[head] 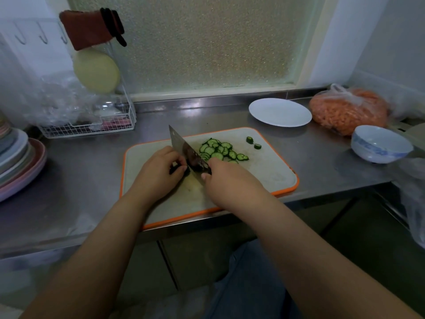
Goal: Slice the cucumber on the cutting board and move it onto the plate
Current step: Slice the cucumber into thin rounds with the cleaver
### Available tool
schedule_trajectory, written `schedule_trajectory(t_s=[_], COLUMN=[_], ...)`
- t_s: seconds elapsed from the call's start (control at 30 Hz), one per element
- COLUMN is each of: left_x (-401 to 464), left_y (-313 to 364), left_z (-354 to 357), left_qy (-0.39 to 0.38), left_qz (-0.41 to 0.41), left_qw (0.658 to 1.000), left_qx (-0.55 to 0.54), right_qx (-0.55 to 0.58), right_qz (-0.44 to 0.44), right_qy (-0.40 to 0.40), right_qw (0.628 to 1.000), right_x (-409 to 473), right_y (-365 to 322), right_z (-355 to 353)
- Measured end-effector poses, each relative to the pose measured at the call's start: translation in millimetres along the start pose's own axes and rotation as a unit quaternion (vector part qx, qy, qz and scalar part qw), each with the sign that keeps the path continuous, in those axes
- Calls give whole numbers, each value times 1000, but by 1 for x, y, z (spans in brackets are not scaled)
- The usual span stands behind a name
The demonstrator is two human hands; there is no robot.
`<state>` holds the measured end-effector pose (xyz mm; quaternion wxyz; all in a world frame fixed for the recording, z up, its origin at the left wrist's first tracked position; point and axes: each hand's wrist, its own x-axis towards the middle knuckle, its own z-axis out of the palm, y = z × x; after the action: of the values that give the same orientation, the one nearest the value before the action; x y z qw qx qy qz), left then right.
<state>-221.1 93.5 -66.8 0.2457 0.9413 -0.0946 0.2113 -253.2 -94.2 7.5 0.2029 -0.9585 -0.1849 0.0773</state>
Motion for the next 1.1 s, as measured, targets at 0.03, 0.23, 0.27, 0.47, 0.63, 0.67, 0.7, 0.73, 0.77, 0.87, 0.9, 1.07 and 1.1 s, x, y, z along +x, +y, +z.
schedule_trajectory(t_s=[0.03, 0.23, 0.27, 0.47, 0.63, 0.67, 0.7, 0.73, 0.77, 0.87, 0.9, 1.07, 1.1], left_x=[0, 0, 0, -1, -1, -3, -4, -6, -7, -7, -6, -6, -6], left_y=[0, 0, 0, 0, -2, -2, -2, -2, -1, 3, 3, 2, 3], left_z=[0, 1, 1, 1, 1, 1, 1, 0, 0, 1, 1, 3, 3], left_qy=[3, 8, 8, 13, 23, 31, 40, 47, 49, 37, 34, 35, 34], left_qz=[1, 0, -3, -5, 7, 6, 8, 11, 16, 20, 16, 6, 3], left_qw=[1000, 1000, 1000, 1000, 1000, 999, 999, 998, 997, 997, 997, 998, 998], left_qx=[-3, -10, -9, -5, 14, 24, 35, 46, 55, 70, 69, 53, 51], right_qx=[-3, -21, -23, -27, -35, -32, -26, -16, -4, 5, 0, -11, -12], right_qz=[-3, 6, 7, 10, 29, 32, 36, 40, 45, 50, 49, 16, 12], right_qy=[0, -14, -15, -26, -51, -51, -52, -54, -55, -51, -47, -43, -40], right_qw=[1000, 1000, 1000, 999, 998, 998, 998, 998, 997, 997, 998, 999, 999], right_x=[-1, 1, 1, 6, 14, 16, 18, 21, 23, 26, 26, 18, 15], right_y=[-1, -5, -6, -7, -2, 0, 3, 5, 8, 14, 15, 11, 10], right_z=[-1, -5, -5, -3, 13, 13, 12, 10, 7, 4, 3, 5, 5])
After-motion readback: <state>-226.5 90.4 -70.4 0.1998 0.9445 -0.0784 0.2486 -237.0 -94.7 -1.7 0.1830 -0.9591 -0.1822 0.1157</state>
